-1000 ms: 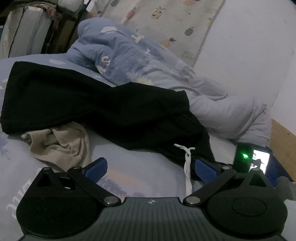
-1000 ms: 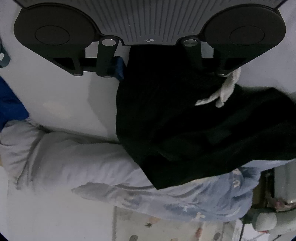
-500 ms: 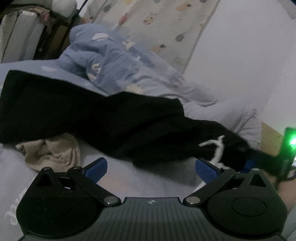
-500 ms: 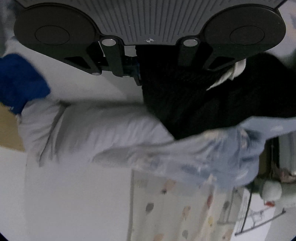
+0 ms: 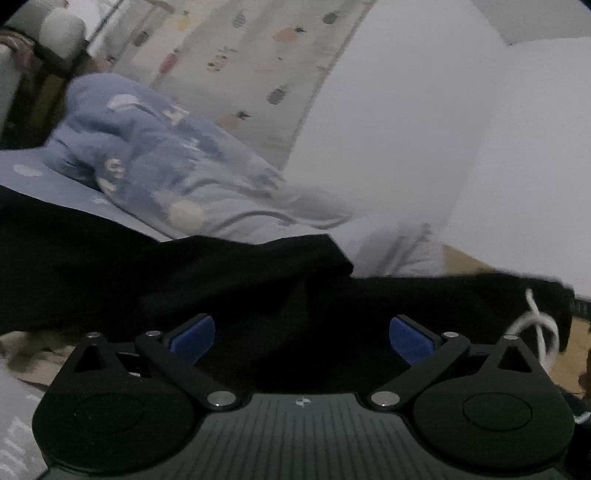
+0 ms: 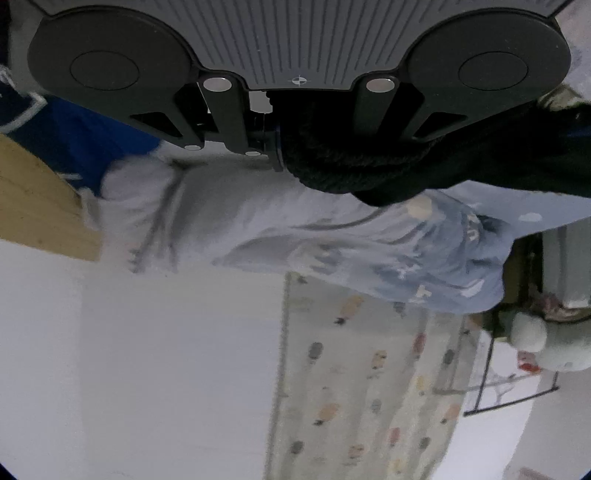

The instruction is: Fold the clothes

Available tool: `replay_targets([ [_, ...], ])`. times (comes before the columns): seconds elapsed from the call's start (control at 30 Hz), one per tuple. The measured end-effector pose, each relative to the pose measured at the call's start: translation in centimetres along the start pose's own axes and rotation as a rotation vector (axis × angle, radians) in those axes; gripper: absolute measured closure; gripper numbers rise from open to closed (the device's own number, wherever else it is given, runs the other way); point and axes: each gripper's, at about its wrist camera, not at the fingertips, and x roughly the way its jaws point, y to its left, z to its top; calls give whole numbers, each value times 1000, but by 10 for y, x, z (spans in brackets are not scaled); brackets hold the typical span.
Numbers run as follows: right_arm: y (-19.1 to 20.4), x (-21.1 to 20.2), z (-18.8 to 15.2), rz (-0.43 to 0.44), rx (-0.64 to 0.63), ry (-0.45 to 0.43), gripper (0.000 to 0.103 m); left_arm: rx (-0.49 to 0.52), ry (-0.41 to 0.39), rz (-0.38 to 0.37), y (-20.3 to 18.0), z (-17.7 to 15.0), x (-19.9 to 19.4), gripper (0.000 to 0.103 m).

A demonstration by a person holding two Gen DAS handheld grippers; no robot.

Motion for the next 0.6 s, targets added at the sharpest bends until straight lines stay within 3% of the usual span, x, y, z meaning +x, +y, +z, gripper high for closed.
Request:
replay_targets([
  [0.17,-24,-38,-43,-68,41,121,87,58,37,-69,-7,-3,2,0],
  [0.3,-42,-48,-87,-120,66,251,87,74,127,-143,-13,-11,8,0],
  [0.47,-48,-51,-105,-130,126,269,86,309,228,-269,-35,-31,12,0],
  [0.6,-46,-41,-102,-140,144,269,85,455,298,-308,-46,-48,18,0],
])
